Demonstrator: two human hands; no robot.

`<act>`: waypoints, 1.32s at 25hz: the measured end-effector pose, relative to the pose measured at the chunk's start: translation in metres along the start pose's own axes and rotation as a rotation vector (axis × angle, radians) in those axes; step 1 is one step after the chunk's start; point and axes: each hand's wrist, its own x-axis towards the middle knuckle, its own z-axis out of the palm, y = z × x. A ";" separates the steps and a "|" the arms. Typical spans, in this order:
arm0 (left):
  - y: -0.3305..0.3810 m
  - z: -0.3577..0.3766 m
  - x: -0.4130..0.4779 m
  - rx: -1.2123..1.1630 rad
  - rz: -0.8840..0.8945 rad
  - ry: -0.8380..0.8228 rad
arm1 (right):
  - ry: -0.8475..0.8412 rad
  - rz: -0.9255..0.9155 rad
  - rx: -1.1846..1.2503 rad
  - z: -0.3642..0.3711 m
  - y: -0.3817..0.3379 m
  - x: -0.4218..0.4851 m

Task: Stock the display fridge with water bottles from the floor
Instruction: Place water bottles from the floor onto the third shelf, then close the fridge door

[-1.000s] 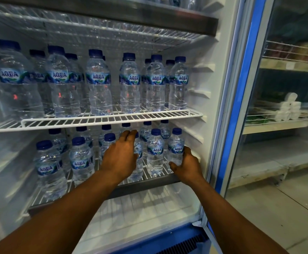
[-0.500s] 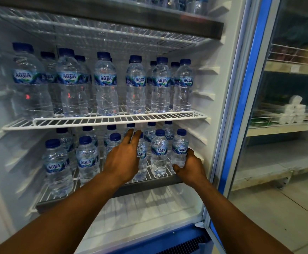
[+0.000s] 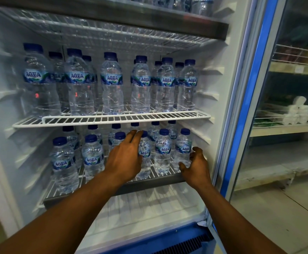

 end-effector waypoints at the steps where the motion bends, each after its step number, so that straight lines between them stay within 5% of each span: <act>1: -0.001 0.000 -0.001 -0.007 0.001 0.003 | 0.000 0.004 -0.018 0.000 0.000 0.000; 13: -0.008 0.000 -0.022 -0.024 -0.005 -0.020 | -0.013 0.001 -0.095 0.002 0.005 0.000; 19: -0.012 -0.018 -0.038 -0.053 -0.004 -0.050 | 0.180 -0.169 -0.018 -0.006 -0.002 -0.027; 21: -0.018 -0.032 -0.043 -0.079 -0.055 -0.175 | 0.014 -0.178 -0.131 -0.010 -0.010 -0.038; 25: -0.015 -0.088 -0.042 -0.114 -0.116 -0.485 | -0.683 0.090 -0.340 -0.043 -0.051 -0.050; 33: 0.032 -0.262 -0.039 -0.185 -0.180 -0.765 | -0.764 0.221 -0.374 -0.178 -0.200 -0.078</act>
